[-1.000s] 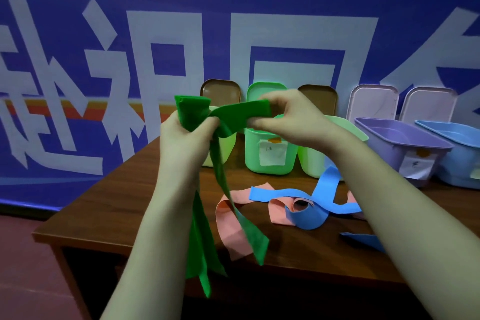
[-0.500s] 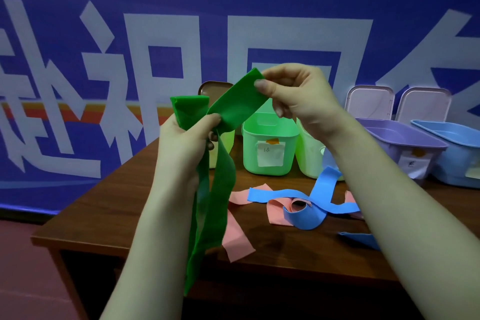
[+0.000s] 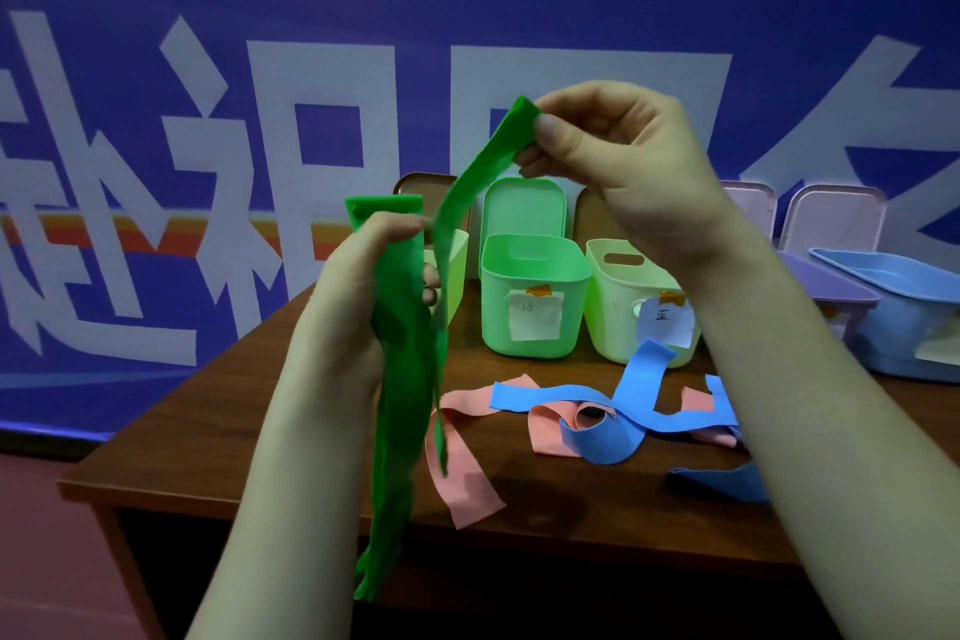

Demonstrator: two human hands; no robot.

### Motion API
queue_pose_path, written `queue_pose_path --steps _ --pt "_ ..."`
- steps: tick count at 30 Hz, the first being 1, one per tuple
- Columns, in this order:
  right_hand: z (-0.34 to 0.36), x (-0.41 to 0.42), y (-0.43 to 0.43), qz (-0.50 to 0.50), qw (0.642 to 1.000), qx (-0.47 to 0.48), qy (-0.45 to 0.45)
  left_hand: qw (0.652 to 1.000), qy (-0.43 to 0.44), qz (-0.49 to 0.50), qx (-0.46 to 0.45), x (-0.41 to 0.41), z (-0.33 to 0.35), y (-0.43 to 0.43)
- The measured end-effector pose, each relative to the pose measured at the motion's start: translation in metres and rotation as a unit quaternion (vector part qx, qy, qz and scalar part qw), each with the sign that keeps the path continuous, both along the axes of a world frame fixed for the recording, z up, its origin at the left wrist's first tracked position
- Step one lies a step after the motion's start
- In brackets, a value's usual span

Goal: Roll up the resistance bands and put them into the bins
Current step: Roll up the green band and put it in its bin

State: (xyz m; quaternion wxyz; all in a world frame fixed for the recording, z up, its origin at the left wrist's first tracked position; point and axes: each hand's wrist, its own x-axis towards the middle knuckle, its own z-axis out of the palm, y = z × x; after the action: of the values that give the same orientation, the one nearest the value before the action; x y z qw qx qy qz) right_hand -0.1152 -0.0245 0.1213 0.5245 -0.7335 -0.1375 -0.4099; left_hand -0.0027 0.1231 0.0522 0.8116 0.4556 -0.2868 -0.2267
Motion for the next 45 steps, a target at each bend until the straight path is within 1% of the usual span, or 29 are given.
queue_pose_path --steps 2,4,6,10,13,15,16,19,21,23,25,28,34,38,45 --pt "0.005 -0.005 0.003 -0.004 1.0 -0.007 -0.011 0.999 0.005 -0.017 -0.042 -0.002 0.0 0.0" --pt "0.008 -0.011 0.007 -0.011 0.999 -0.031 -0.001 0.999 0.002 0.012 -0.044 -0.005 0.002 -0.003" --pt "0.007 -0.016 0.011 -0.032 0.996 -0.077 0.025 0.999 0.003 0.04 -0.035 -0.01 0.005 -0.006" --pt "0.003 -0.025 0.019 -0.122 0.973 -0.181 0.072 0.998 0.011 0.037 -0.059 -0.024 0.014 -0.01" --pt "0.003 -0.03 0.025 -0.12 0.964 -0.222 0.085 0.997 0.005 0.055 -0.061 -0.035 0.018 -0.013" --pt "0.002 -0.032 0.027 -0.113 0.962 -0.229 0.097 0.997 -0.013 0.054 -0.047 -0.042 0.019 -0.016" --pt "0.002 -0.032 0.028 -0.115 0.96 -0.233 0.1 0.998 -0.021 0.037 -0.046 -0.045 0.02 -0.017" --pt "0.0 -0.031 0.03 -0.123 0.958 -0.241 0.1 0.995 -0.032 -0.026 -0.086 -0.051 0.021 -0.017" --pt "-0.001 -0.031 0.03 -0.134 0.956 -0.244 0.096 0.993 -0.06 -0.042 -0.089 -0.052 0.021 -0.016" --pt "-0.002 -0.031 0.031 -0.159 0.952 -0.251 0.079 0.991 -0.081 -0.06 -0.091 -0.052 0.019 -0.016" --pt "-0.002 -0.03 0.031 -0.192 0.945 -0.263 0.045 0.988 -0.071 -0.087 -0.109 -0.052 0.018 -0.017" --pt "-0.001 -0.029 0.032 -0.215 0.939 -0.267 0.012 0.987 -0.065 -0.094 -0.117 -0.052 0.016 -0.02" --pt "-0.002 -0.024 0.03 -0.243 0.919 -0.31 0.0 0.983 -0.07 -0.109 -0.129 -0.053 0.014 -0.022" --pt "-0.005 -0.022 0.028 -0.257 0.92 -0.297 -0.005 0.983 -0.069 -0.124 -0.117 -0.052 0.012 -0.023" --pt "-0.01 -0.017 0.026 -0.266 0.921 -0.284 0.009 0.986 -0.07 -0.117 -0.098 -0.05 0.007 -0.025"
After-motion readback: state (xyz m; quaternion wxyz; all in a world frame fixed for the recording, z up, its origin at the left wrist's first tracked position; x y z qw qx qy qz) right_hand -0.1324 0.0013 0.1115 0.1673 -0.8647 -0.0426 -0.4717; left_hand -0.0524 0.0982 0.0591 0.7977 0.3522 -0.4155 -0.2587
